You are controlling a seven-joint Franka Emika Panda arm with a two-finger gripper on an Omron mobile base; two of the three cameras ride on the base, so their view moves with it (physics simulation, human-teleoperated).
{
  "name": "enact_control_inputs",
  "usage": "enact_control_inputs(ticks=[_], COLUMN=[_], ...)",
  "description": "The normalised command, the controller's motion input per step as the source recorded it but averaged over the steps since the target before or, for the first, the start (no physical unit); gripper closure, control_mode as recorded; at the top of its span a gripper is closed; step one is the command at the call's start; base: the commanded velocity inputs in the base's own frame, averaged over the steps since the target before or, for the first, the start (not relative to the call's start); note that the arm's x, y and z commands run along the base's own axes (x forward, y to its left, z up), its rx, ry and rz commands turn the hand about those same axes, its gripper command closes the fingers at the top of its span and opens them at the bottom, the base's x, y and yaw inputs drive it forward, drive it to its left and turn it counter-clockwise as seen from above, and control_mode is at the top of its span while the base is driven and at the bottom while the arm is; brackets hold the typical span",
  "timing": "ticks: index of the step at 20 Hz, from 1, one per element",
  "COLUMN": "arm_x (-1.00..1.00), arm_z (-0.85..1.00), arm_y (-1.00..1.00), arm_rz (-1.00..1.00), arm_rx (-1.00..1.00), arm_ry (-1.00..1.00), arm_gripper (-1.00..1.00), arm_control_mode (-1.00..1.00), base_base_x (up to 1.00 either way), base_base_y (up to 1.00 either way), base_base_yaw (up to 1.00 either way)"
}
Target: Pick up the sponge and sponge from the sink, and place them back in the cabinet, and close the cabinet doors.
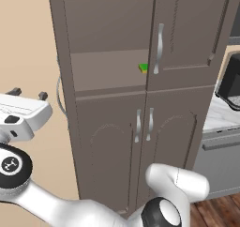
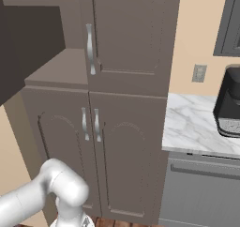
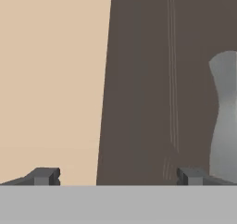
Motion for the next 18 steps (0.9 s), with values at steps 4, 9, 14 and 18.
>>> enact_control_inputs(ticks=[4,9,14,18], arm_x=[0.32,0.14,0.02,0.0], arm_z=[0.0,0.0,0.0,0.0], arm_y=[0.03,0.0,0.0,0.0], arm_rz=[-0.02,-0.02,-0.02,-0.05], arm_rx=[0.0,0.0,0.0,0.0], arm_ry=[0.0,0.0,0.0,0.0], arm_gripper=[-1.0,-1.0,-1.0,-1.0], arm_control_mode=[-1.0,-1.0,-1.0,-1.0], base_base_x=[0.0,0.0,0.0,0.0], base_base_y=[0.0,0.0,0.0,0.0], base_base_yaw=[0.0,0.0,0.0,0.0])
